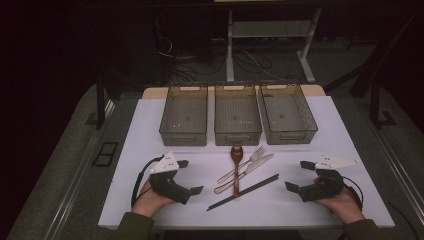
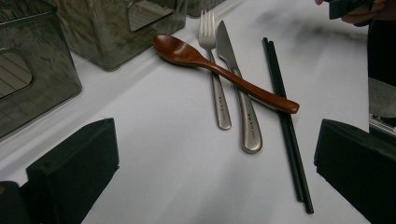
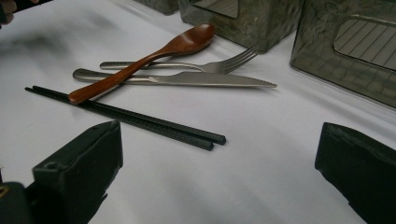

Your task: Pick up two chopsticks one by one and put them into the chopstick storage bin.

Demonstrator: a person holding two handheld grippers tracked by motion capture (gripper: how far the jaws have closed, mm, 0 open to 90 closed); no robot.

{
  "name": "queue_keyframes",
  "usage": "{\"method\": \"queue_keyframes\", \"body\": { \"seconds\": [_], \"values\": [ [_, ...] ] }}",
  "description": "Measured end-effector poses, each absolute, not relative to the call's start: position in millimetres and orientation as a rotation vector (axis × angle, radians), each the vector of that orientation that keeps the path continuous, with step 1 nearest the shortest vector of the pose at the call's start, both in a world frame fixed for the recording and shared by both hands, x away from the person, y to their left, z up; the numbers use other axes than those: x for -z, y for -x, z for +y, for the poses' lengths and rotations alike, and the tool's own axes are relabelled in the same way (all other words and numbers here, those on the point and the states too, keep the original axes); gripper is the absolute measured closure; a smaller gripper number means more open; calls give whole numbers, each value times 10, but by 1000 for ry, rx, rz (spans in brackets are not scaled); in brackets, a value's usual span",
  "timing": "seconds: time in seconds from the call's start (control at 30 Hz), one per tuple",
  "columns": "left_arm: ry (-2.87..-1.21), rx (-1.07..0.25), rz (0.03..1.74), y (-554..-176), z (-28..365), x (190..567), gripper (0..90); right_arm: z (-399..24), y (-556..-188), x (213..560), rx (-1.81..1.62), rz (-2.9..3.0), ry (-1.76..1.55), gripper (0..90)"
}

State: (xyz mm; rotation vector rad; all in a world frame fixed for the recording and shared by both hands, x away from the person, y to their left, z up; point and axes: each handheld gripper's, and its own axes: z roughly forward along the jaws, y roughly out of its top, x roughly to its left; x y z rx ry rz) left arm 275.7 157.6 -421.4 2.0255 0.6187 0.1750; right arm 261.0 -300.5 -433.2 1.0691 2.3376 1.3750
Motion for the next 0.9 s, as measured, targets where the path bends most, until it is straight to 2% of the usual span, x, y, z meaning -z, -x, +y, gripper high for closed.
{"method": "queue_keyframes", "body": {
  "seconds": [0.9],
  "values": [
    [-2041, -131, 579, -2708, 1343, 4231, 0, -3047, -2591, 4308, -1415, 2313, -1078, 4]
  ]
}}
